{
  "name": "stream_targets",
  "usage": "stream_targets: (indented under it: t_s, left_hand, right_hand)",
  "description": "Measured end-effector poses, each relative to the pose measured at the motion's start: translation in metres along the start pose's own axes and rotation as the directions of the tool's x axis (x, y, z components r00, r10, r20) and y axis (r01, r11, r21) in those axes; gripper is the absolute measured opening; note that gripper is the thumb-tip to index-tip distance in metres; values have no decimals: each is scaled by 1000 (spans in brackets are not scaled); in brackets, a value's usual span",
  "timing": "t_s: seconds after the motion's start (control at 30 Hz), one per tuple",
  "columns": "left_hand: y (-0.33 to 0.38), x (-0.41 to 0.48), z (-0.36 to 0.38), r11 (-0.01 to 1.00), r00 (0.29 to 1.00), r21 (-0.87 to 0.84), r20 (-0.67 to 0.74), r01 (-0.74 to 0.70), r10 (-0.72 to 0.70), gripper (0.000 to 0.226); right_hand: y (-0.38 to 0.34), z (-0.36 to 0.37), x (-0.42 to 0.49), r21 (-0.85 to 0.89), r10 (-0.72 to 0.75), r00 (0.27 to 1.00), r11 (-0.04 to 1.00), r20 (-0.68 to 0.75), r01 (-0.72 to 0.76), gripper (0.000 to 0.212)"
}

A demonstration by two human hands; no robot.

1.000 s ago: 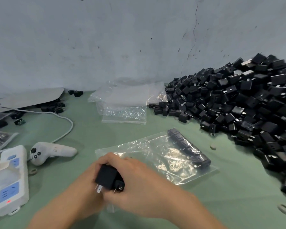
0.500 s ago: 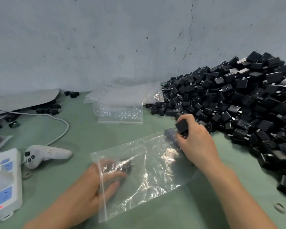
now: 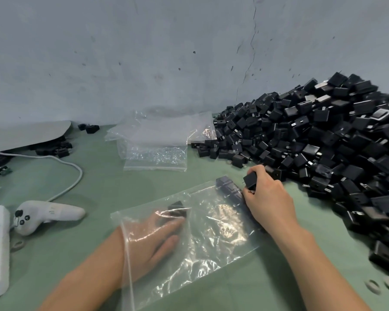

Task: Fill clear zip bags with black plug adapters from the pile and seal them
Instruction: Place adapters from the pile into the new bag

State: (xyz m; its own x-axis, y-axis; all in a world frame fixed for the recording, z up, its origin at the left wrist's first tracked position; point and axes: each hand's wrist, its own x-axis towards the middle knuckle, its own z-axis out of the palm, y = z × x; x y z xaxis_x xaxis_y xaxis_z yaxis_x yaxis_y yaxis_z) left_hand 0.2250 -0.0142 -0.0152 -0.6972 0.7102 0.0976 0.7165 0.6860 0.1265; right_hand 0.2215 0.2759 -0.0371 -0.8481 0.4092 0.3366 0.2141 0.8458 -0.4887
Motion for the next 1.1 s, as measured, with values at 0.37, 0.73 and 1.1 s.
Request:
stream_targets:
  t_s: [0.37, 0.73, 1.1]
  left_hand:
    - [4, 41, 11, 999, 1000, 11, -1, 31, -31, 48]
    - [12, 63, 17, 988, 974, -41, 178, 148, -138, 52]
    - [11, 78, 36, 983, 1000, -180, 3, -29, 30, 40]
  right_hand:
    - [1, 0, -1, 27, 18, 1000, 999, 16, -19, 31]
    - [2, -1, -2, 55, 22, 999, 998, 31, -24, 29]
    - [3, -2, 0, 104, 15, 999, 994, 37, -19, 29]
